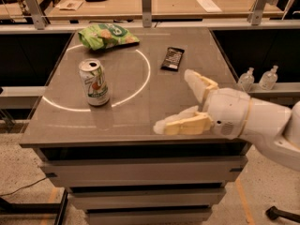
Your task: Move 7up can near rxbar chocolate
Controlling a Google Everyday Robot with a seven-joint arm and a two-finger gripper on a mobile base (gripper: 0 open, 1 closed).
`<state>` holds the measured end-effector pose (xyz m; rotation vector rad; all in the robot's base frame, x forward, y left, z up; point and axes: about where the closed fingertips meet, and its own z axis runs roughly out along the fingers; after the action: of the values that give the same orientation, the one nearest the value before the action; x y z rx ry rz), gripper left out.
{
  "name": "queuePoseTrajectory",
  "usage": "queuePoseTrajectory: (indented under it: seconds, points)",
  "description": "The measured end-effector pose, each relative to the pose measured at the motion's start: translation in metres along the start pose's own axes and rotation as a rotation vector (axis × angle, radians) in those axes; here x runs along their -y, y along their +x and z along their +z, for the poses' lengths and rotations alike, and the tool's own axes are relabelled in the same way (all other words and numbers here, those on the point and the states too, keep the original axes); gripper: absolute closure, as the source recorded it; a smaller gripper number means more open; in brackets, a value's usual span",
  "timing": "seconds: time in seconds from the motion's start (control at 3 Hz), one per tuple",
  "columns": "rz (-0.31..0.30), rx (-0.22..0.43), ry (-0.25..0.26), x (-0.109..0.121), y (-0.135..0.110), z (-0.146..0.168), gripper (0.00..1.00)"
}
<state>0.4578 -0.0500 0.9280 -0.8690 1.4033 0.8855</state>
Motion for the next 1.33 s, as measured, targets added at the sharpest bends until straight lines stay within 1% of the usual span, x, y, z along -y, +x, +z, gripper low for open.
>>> queuePoseTrajectory:
  seconds: [0.33, 0.67, 1.0, 1.33]
  points:
    - [-0.002, 0.011, -0.016, -0.004, 0.010, 0.038, 0.00]
    - [-0.027, -0.055, 0.000, 0.002, 0.020, 0.075, 0.00]
    - [-0.051, -0.108, -0.002, 0.005, 0.026, 0.115, 0.00]
    - [-0.068, -0.127, -0.020, 0.003, 0.034, 0.151, 0.00]
